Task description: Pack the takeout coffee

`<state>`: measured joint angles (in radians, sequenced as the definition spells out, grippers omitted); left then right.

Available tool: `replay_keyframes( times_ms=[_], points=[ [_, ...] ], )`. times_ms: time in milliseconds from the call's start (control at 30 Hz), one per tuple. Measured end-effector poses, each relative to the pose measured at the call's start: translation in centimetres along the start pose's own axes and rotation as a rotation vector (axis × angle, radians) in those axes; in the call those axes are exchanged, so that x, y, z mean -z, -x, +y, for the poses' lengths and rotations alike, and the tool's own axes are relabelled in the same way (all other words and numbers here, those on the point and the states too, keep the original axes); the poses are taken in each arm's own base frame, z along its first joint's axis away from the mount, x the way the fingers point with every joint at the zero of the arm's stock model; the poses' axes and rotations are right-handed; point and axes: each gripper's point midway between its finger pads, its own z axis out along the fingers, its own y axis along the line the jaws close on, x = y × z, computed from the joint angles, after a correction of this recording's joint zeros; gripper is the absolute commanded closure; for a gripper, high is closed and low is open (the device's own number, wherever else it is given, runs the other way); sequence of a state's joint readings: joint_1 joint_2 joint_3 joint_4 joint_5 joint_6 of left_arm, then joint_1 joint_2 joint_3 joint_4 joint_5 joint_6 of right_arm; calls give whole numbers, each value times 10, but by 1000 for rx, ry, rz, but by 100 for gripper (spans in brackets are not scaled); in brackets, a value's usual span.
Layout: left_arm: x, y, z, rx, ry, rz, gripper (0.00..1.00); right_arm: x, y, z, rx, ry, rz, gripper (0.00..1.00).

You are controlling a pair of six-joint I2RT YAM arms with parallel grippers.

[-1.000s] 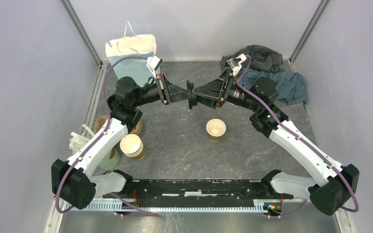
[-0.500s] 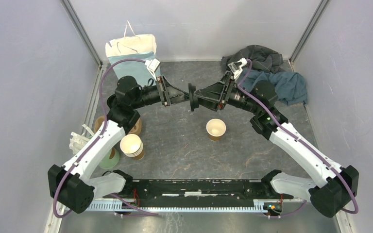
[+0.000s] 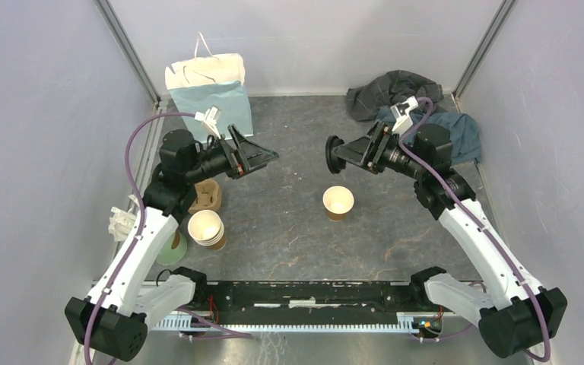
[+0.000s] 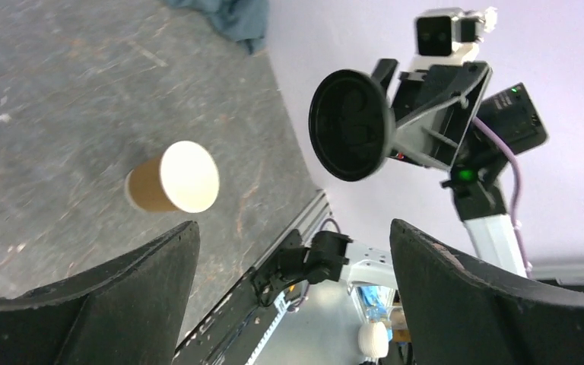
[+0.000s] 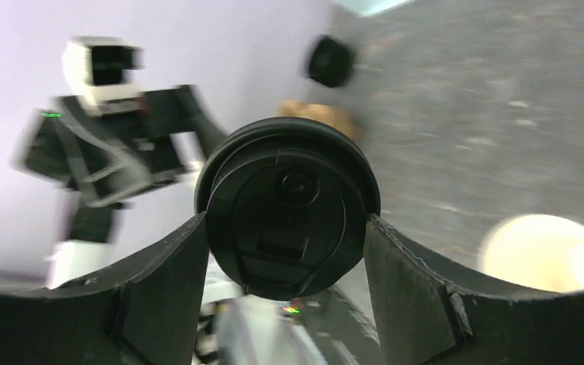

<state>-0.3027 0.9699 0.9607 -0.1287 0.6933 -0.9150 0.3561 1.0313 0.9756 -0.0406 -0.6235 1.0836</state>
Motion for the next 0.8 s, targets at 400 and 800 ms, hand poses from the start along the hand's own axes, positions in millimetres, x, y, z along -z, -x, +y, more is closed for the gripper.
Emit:
replay_keyframes(
  times_ms=[400,800],
  points=[
    [-69,1,86,105,254,164,1,37,-40,-180,636,-684,358,25],
    [-111,-12,160,154,447,214,2,17,-44,-185,898,-785,534,24]
  ],
)
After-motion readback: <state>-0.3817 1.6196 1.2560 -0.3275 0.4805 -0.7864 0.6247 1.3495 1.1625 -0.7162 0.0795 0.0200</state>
